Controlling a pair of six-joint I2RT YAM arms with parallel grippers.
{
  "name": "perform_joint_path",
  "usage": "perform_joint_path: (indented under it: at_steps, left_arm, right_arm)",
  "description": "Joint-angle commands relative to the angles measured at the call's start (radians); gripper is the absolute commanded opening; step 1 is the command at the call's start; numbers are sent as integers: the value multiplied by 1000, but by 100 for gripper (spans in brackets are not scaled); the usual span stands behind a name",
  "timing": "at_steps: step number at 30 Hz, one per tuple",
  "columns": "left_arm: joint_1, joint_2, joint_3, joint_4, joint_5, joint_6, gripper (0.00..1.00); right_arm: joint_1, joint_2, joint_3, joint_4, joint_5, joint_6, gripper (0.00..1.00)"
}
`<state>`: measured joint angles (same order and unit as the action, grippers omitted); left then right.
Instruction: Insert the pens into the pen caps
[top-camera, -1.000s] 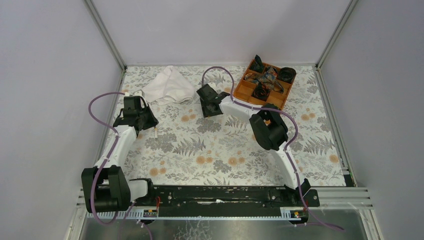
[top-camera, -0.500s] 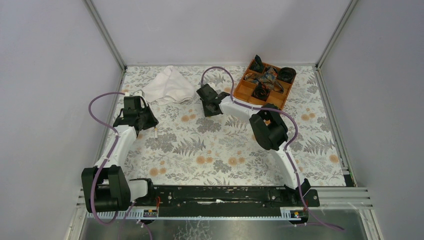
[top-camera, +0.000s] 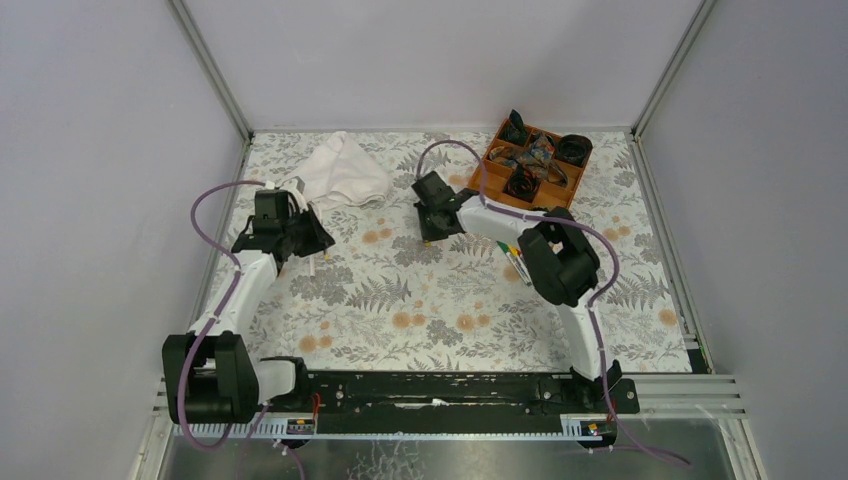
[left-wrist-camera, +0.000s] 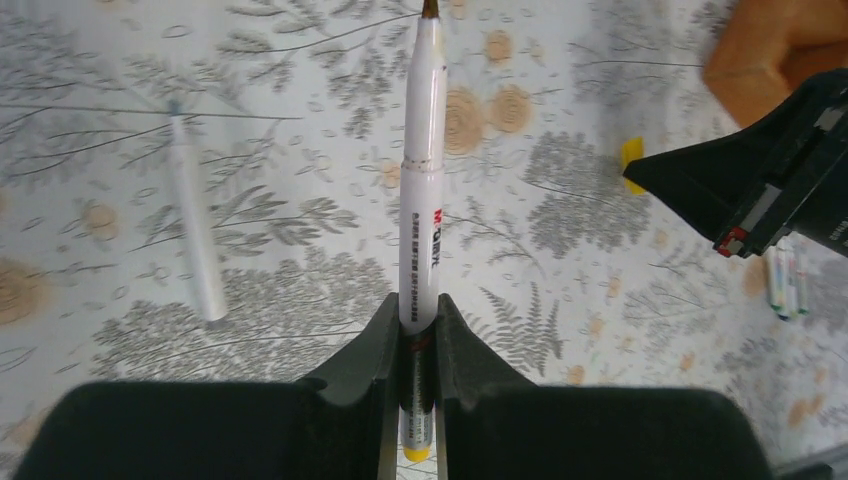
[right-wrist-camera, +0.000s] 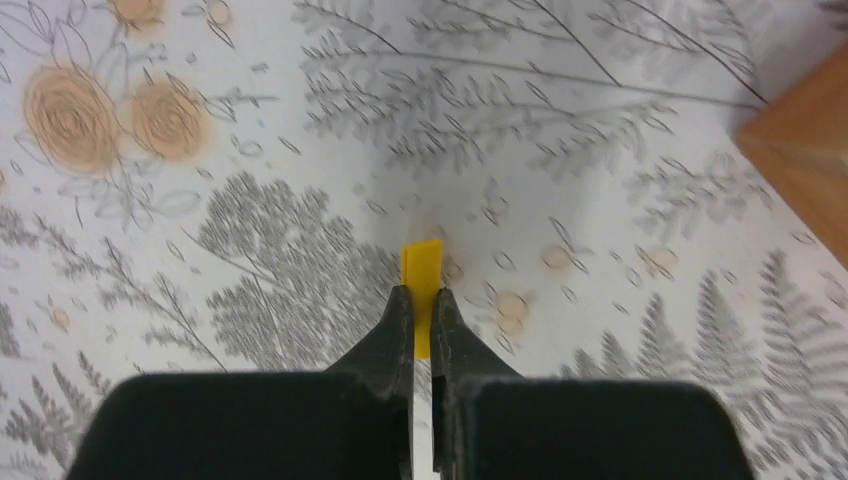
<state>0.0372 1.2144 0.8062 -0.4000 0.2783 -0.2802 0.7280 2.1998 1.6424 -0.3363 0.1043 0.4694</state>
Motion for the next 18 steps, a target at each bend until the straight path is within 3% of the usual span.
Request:
perform_joint_path:
  at_steps: [1,11,18]
  left_arm:
    - [-34,-9,5,143,156,-55,0]
    - [-259,-55,-19,411,476,-33,0]
    - [-323,-88,-72,514,576,-63,0]
  right_arm:
    - [-47,-198,-98,6,-86,-23,0]
    - [-75,-544,-207,14,-120,15,0]
    - [-75,-668,-249,194,-196,153,0]
